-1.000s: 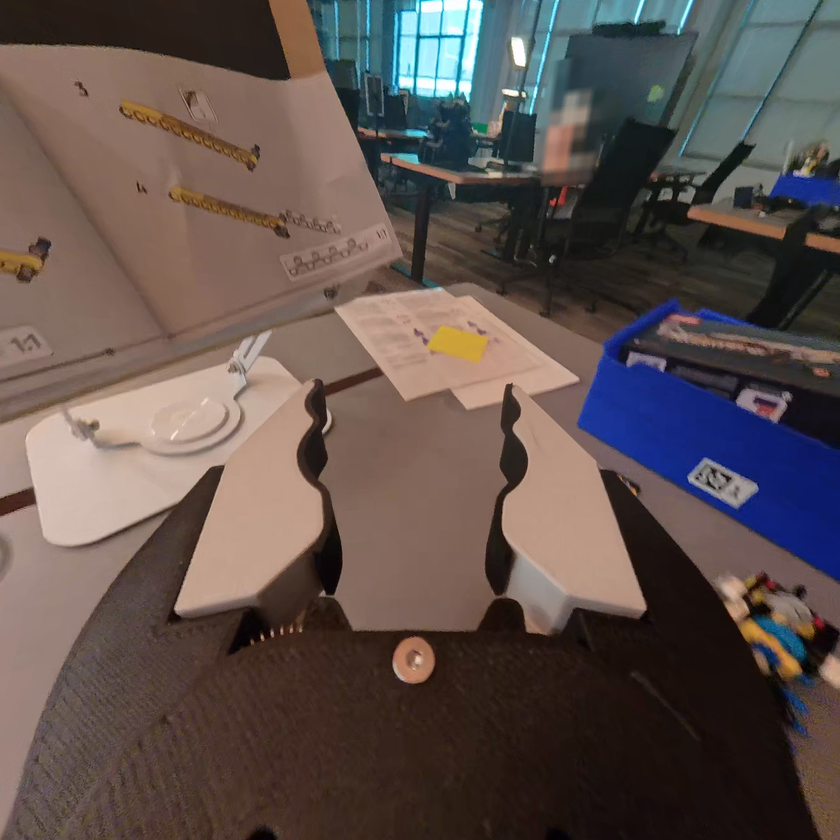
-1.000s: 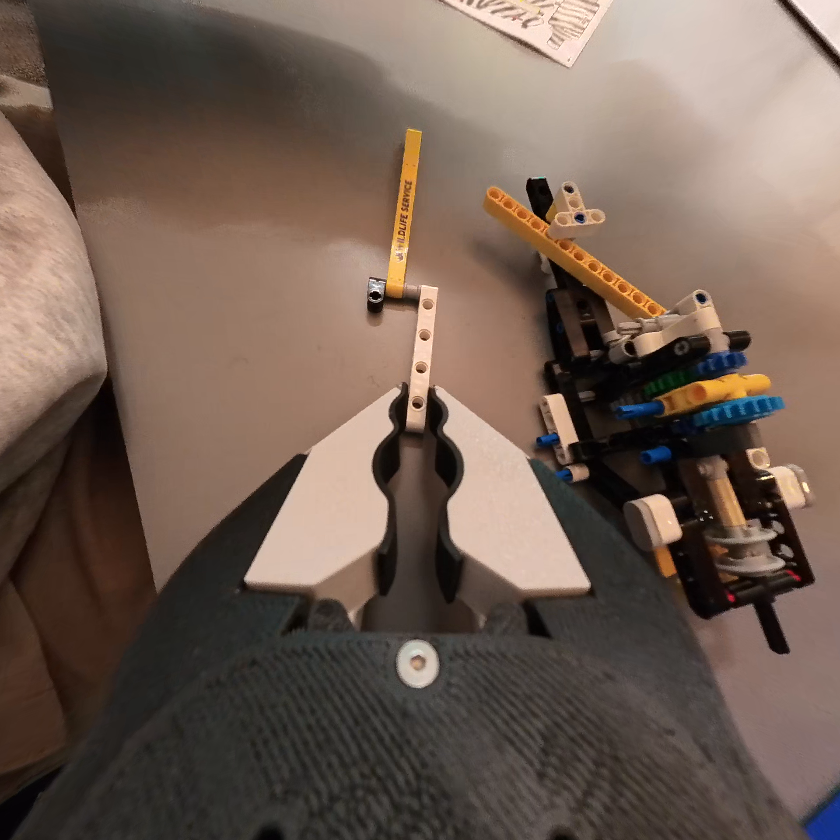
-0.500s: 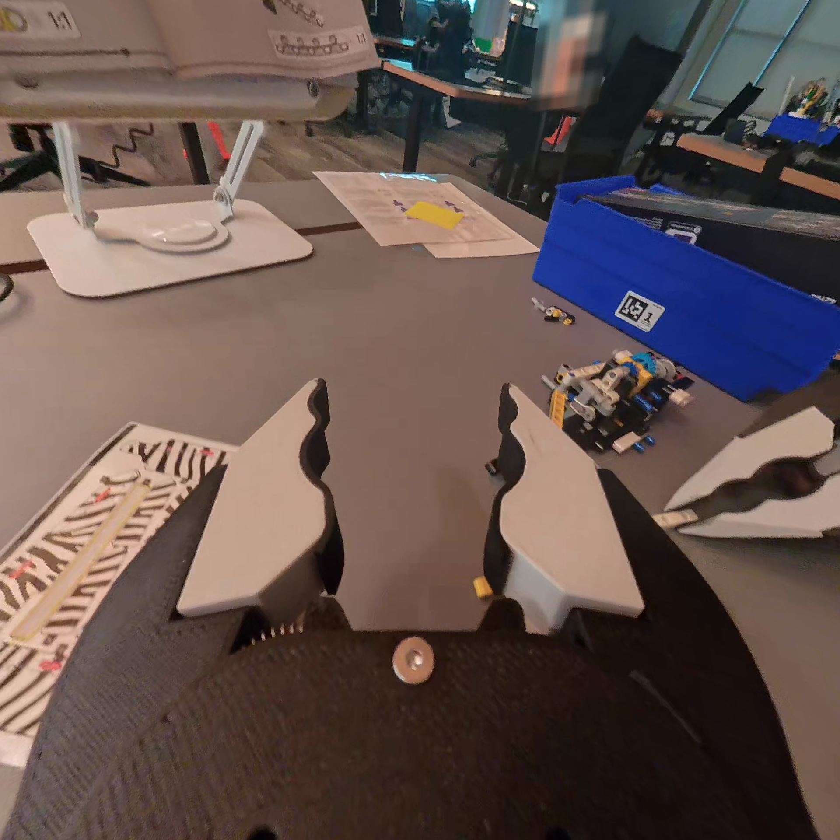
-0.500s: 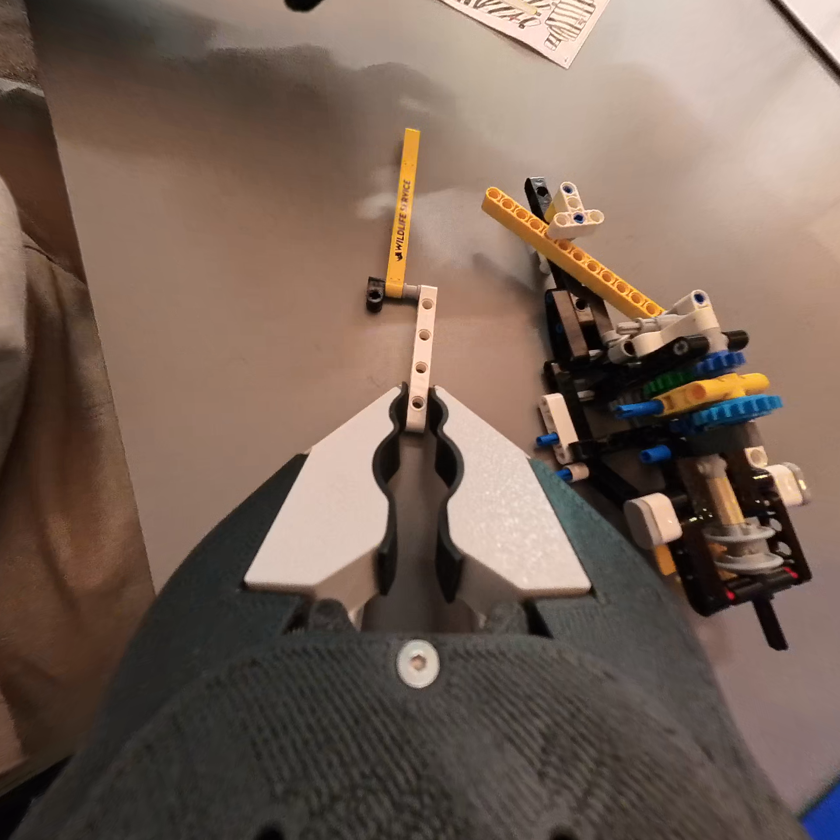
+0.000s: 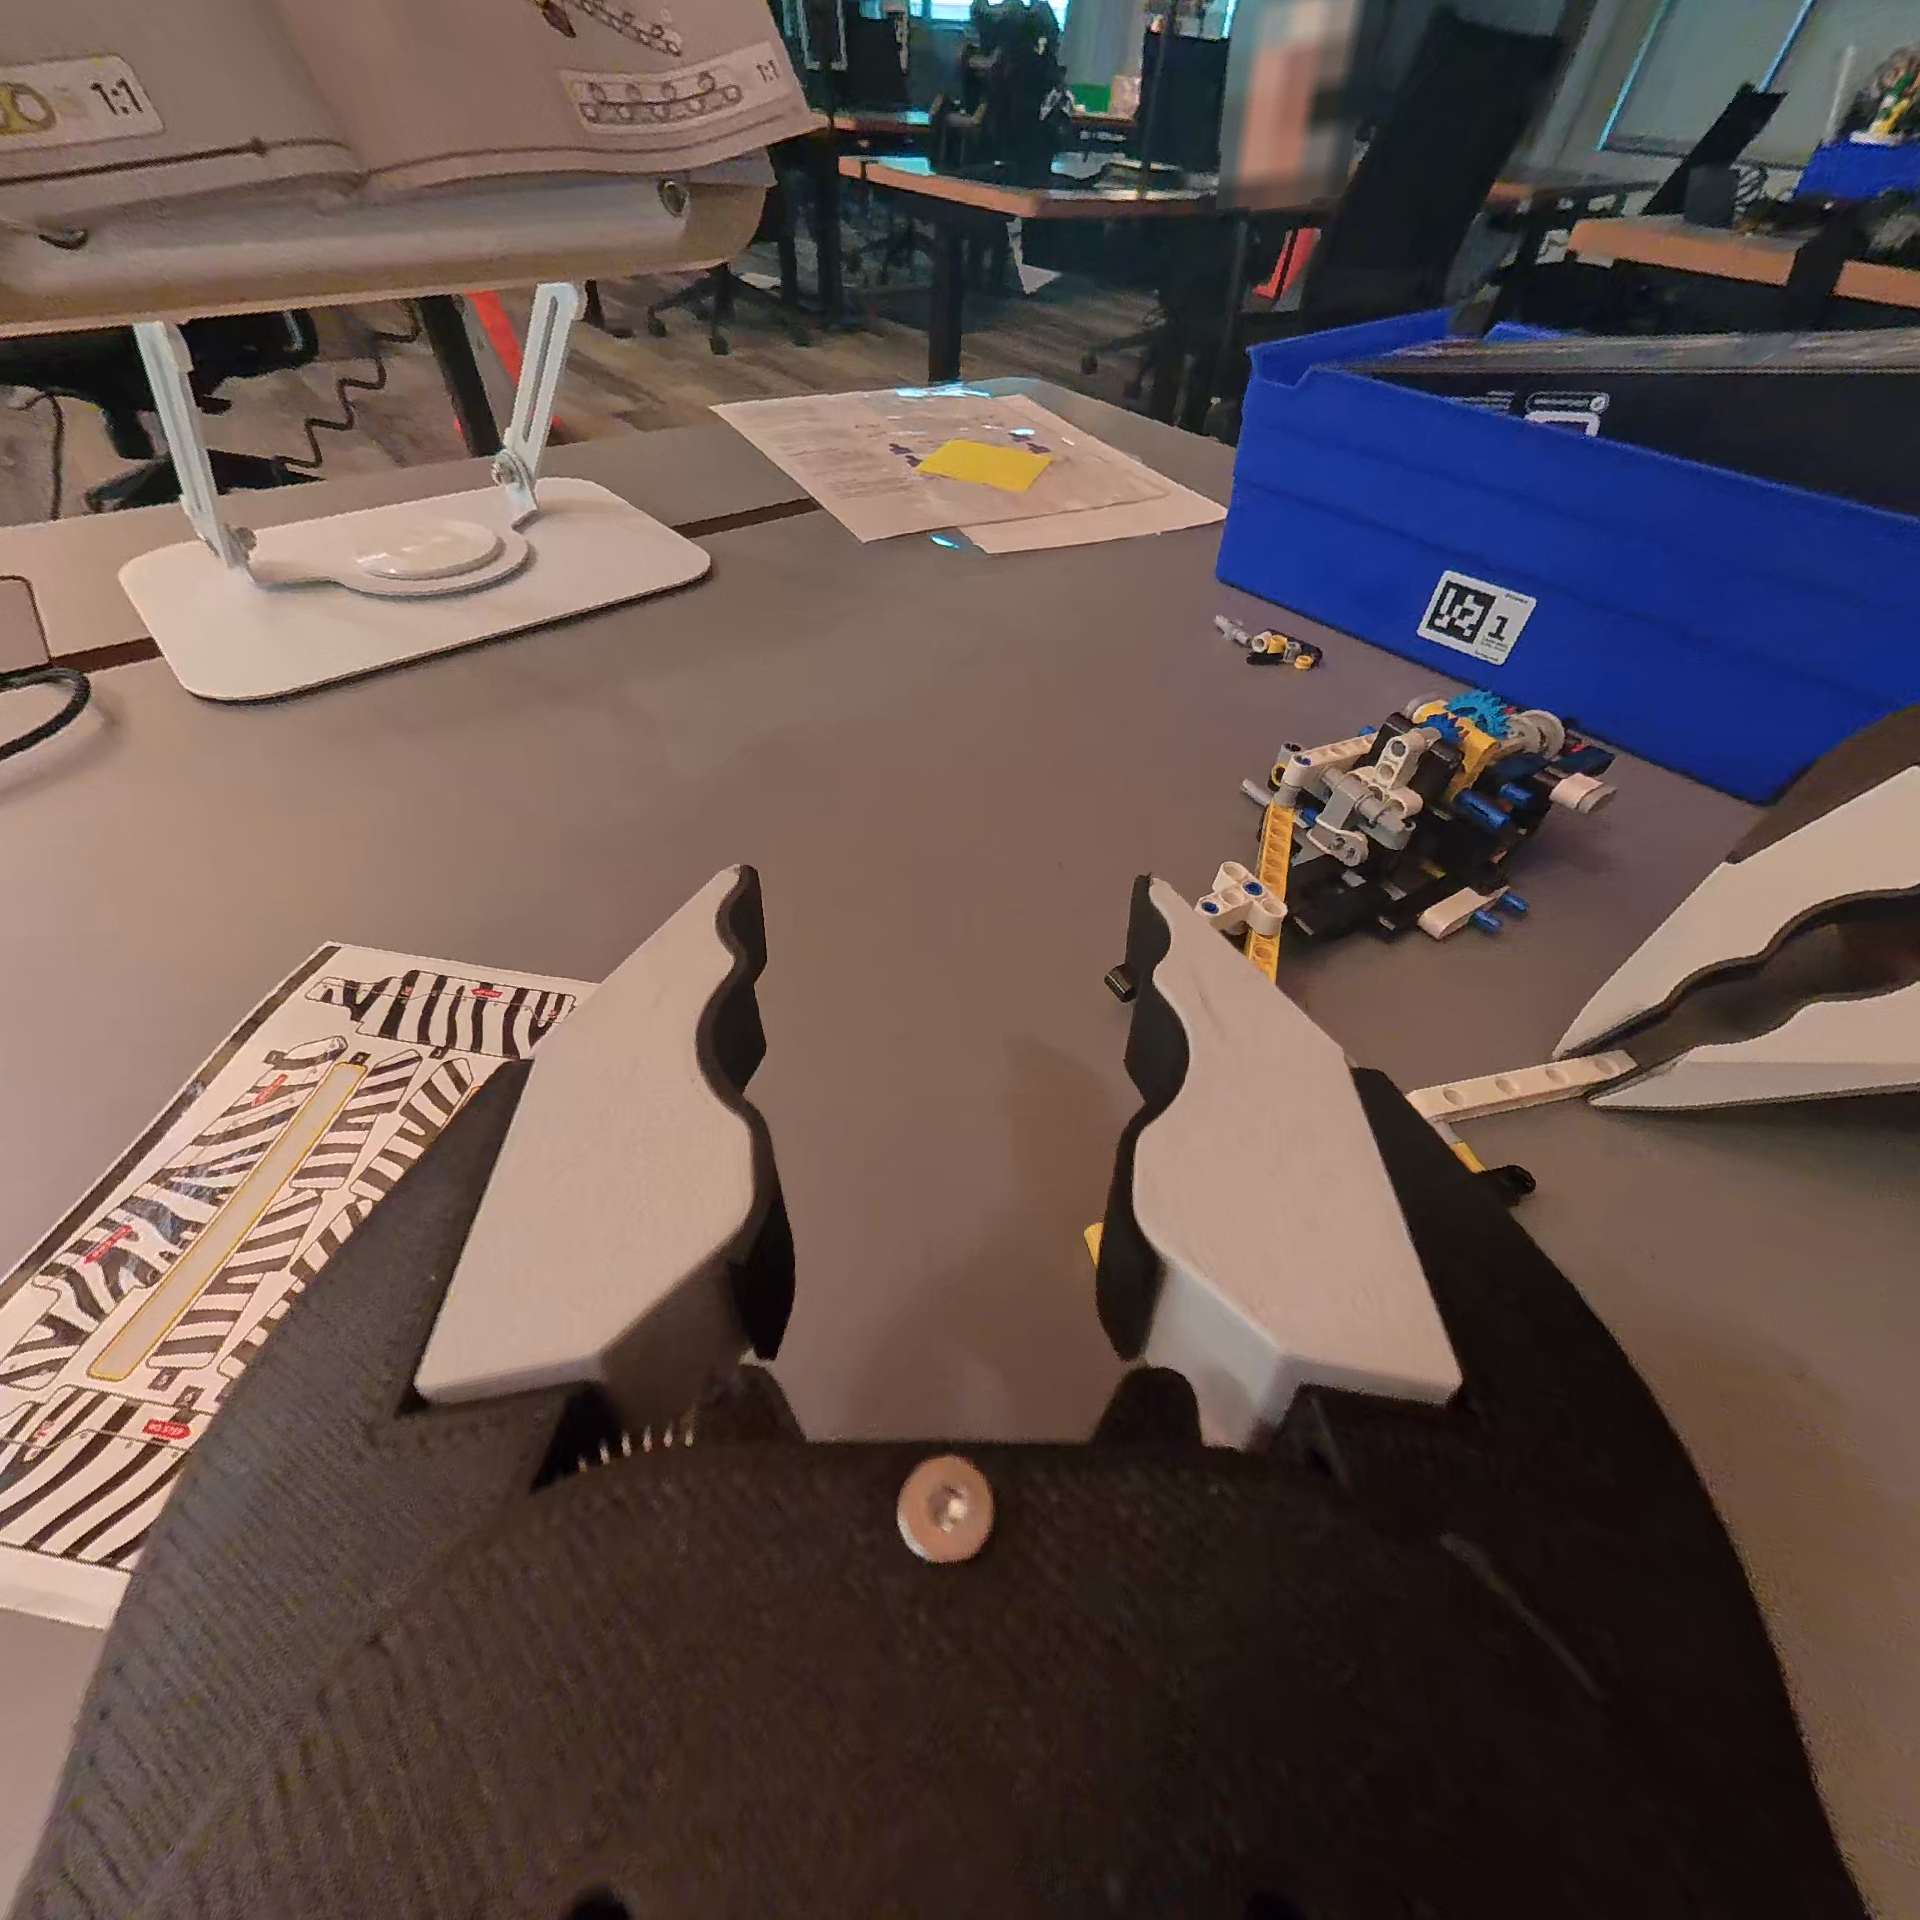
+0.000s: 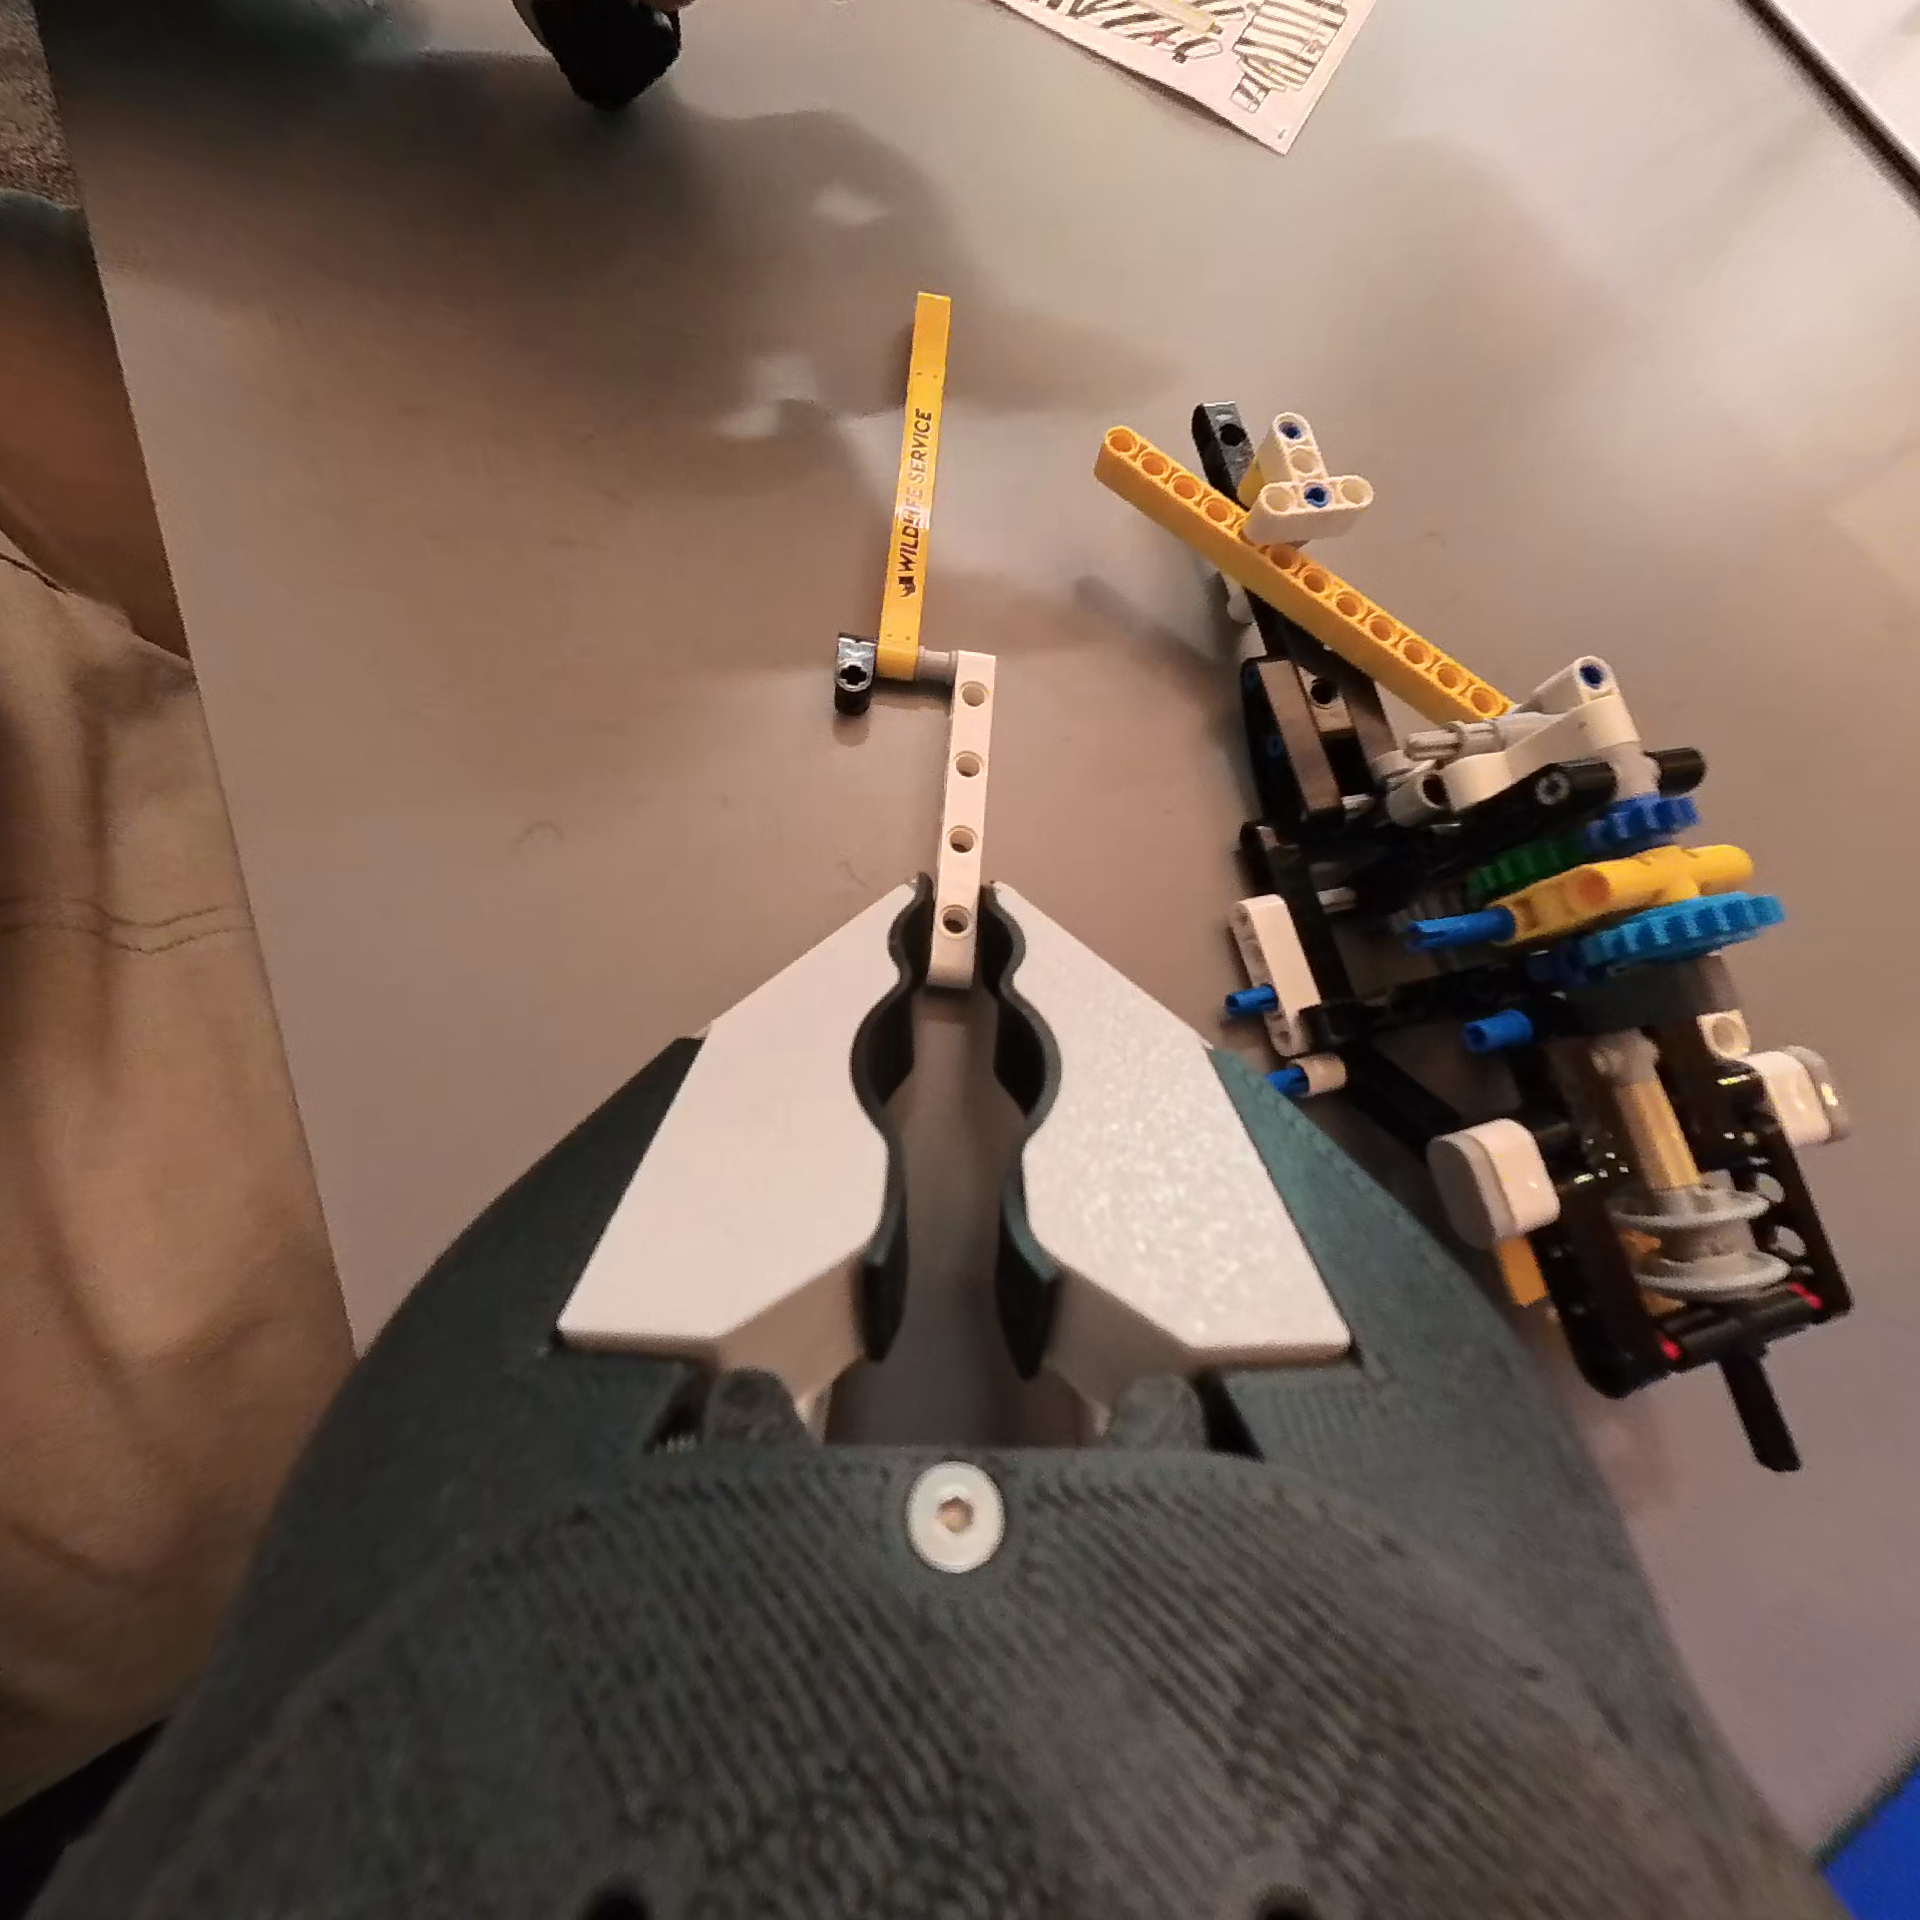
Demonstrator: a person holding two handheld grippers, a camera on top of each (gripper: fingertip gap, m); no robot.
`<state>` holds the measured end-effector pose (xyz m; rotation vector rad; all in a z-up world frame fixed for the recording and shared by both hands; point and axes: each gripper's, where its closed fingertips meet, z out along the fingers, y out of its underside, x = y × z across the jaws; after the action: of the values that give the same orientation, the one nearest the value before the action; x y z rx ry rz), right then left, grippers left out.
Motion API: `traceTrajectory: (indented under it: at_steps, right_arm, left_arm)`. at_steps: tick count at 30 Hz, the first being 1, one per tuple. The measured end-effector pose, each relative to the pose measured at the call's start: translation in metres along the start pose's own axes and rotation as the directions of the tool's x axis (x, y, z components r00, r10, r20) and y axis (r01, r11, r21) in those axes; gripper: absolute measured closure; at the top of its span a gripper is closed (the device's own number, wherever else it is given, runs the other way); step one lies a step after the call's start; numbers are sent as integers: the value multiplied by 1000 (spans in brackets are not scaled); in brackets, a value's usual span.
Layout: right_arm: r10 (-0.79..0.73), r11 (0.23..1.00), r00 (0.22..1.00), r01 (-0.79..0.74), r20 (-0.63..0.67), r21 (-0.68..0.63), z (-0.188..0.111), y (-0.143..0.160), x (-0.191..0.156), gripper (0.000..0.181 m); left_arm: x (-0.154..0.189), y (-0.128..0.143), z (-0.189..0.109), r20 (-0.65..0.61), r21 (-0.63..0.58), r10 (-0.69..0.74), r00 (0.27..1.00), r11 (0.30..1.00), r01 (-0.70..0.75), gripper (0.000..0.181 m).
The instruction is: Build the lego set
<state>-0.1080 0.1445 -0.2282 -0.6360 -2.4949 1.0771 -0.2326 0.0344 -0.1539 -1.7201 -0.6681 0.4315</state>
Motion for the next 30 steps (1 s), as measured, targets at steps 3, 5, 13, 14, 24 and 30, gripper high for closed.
traceTrajectory:
  at_steps: [3, 5, 13, 14, 24, 30]
  right_arm:
    - [2, 1000, 1000, -2, 1, 0, 0, 0, 0, 174]
    - [4, 1000, 1000, -4, 2, 0, 0, 0, 0, 174]
    - [-1, 1000, 1000, 1, -3, 0, 0, 0, 0, 174]
    - [-2, 1000, 1000, 2, -4, 0, 0, 0, 0, 174]
    - [0, 1000, 1000, 0, -3, 0, 0, 0, 0, 174]
    - [-6, 1000, 1000, 6, -8, 0, 0, 0, 0, 174]
  left_arm:
    - [1, 1, 1, 11, -8, 18, 1000, 1000, -18, 112]
    - [1, 2, 1, 18, -13, 28, 999, 1000, -27, 112]
    - [3, 3, 3, 29, -26, 57, 998, 998, -56, 113]
    - [3, 4, 3, 29, -29, 62, 998, 998, -61, 113]
    - [-1, 4, 3, 20, -30, 17, 1000, 999, -17, 114]
    - [-1, 4, 3, 19, -30, 12, 1000, 999, -11, 114]
